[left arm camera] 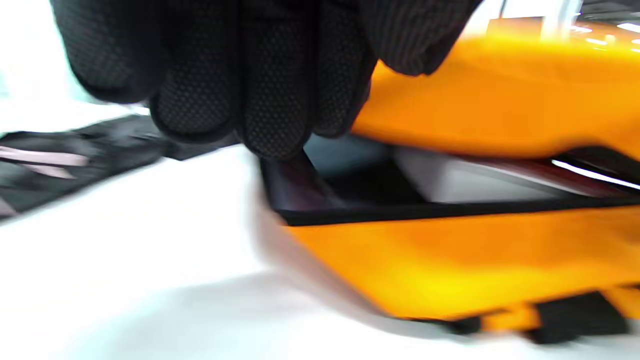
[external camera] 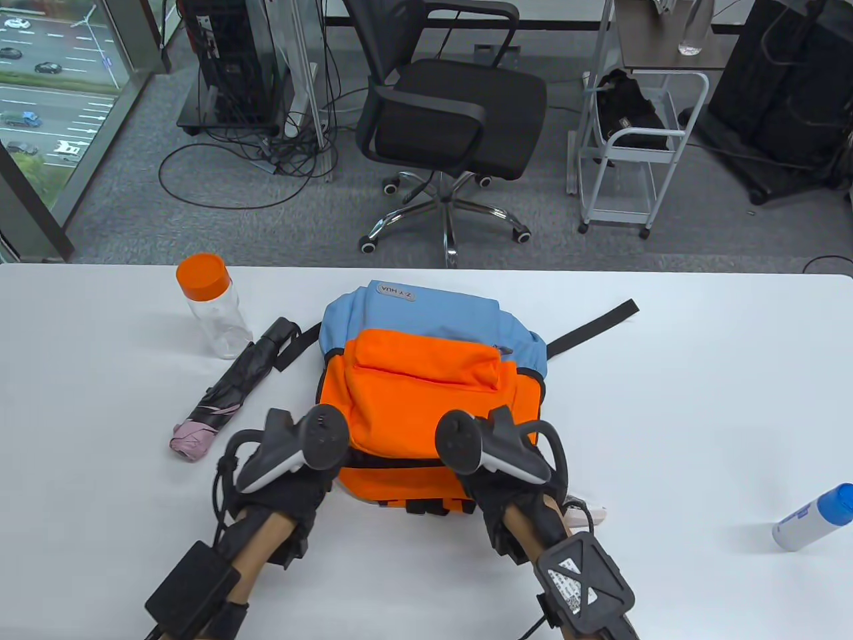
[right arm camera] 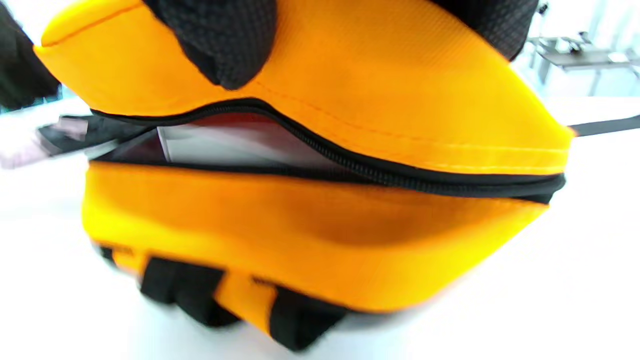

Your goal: Pack school bag

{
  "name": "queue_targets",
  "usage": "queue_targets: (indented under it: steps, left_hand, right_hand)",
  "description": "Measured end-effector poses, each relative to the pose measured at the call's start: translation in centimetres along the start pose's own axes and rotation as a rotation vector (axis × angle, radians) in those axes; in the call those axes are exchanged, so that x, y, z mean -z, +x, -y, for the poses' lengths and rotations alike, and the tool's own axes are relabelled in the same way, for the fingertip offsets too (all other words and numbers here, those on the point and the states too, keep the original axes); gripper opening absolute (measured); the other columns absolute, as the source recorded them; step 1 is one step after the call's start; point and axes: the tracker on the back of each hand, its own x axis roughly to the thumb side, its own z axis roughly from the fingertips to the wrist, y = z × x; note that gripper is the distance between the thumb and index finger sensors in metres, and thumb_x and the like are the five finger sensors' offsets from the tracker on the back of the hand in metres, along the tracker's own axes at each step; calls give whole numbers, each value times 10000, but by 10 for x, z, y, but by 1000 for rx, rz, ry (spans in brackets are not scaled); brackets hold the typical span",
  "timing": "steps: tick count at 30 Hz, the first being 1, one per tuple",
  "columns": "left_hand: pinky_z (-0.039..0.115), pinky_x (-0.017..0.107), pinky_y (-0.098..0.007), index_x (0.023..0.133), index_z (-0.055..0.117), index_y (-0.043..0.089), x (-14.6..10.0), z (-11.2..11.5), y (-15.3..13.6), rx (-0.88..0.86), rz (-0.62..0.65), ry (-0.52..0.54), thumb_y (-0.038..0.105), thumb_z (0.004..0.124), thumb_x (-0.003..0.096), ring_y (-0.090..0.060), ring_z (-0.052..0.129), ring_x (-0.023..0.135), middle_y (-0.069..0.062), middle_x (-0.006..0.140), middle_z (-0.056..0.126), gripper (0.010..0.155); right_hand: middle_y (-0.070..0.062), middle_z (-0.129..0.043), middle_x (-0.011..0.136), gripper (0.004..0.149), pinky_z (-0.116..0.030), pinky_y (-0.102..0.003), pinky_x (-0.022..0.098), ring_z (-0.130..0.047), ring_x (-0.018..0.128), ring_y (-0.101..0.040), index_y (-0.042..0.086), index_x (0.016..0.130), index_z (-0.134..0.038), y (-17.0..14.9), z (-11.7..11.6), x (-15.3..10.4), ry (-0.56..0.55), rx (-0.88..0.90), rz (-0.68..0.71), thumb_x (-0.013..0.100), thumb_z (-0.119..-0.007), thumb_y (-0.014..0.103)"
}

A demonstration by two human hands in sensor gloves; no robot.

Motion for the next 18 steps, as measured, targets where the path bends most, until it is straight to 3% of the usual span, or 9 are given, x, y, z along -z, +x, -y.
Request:
queue_targets:
  steps: [1, 2, 3, 5, 8, 11, 13, 15, 18]
  left_hand:
    - [865, 516, -518, 877, 956, 157, 3, -1, -10, 9, -25, 1, 423, 722, 503, -417, 1000, 721, -133, 836, 1030, 515]
    - [864, 518, -521, 885, 949, 155, 8, -2, -23, -5, -61, 8, 421, 722, 502, -420, 995, 728, -139, 845, 1024, 520]
    - [860, 522, -527, 909, 932, 147, 11, -1, -29, -20, -80, 12, 418, 722, 502, -430, 988, 739, -155, 868, 1007, 532]
    - [864, 522, -525, 963, 883, 139, 21, 0, -44, -69, -105, 30, 403, 723, 502, -432, 985, 748, -170, 912, 973, 555]
    - [892, 507, -485, 1010, 826, 136, 36, 0, -53, -127, -123, 45, 370, 728, 501, -398, 1007, 733, -204, 955, 927, 569]
    - [935, 473, -400, 1021, 795, 107, 59, 0, -56, -204, -133, 77, 320, 736, 496, -315, 1049, 680, -212, 962, 906, 570]
    - [957, 414, -343, 1019, 785, 91, 75, 4, -55, -277, -141, 70, 285, 741, 491, -250, 1077, 599, -219, 947, 910, 565]
    - [947, 325, -311, 1022, 776, 85, 93, 12, -53, -343, -142, 11, 275, 738, 493, -180, 1072, 486, -209, 942, 913, 563]
    - [923, 209, -291, 1076, 681, 103, 114, 23, -52, -347, -152, -50, 286, 725, 501, -126, 1060, 338, -183, 995, 865, 605]
  right_hand:
    - [-217, -808, 963, 522, -748, -600, 576, -870, 786, -458, 114, 955, -735, 4, -7, 3, 32, -51, 36, 472, -775, 308]
    - [-215, -743, 993, 563, -736, -595, 594, -846, 810, -456, 122, 978, -681, 11, -14, 5, 154, -146, 22, 467, -759, 344]
    - [-211, -679, 1032, 644, -707, -599, 625, -799, 854, -456, 123, 1008, -613, 15, -11, 5, 190, -186, 11, 446, -738, 412]
    - [-202, -705, 1048, 679, -668, -624, 650, -756, 894, -478, 147, 1019, -653, 18, 12, 9, 240, -175, 17, 438, -679, 498]
    - [-219, -805, 982, 607, -701, -626, 611, -825, 826, -489, 123, 960, -763, 15, 53, 18, 138, 8, -16, 465, -666, 460]
    - [-265, -699, 1043, 659, -651, -656, 629, -737, 872, -539, 93, 1029, -661, 10, 74, 42, -16, 139, -87, 479, -665, 455]
    - [-320, -409, 1132, 808, -564, -723, 643, -514, 951, -623, 84, 1109, -407, 9, 57, 65, -42, 182, -124, 469, -638, 519]
    - [-338, -151, 1146, 941, -449, -798, 654, -274, 974, -685, 75, 1115, -190, 7, 23, 90, 91, 131, -186, 442, -586, 599]
    - [-340, 117, 1097, 1018, -277, -876, 639, -13, 937, -702, 176, 1057, 60, 0, -8, 104, 243, 63, -207, 417, -534, 699]
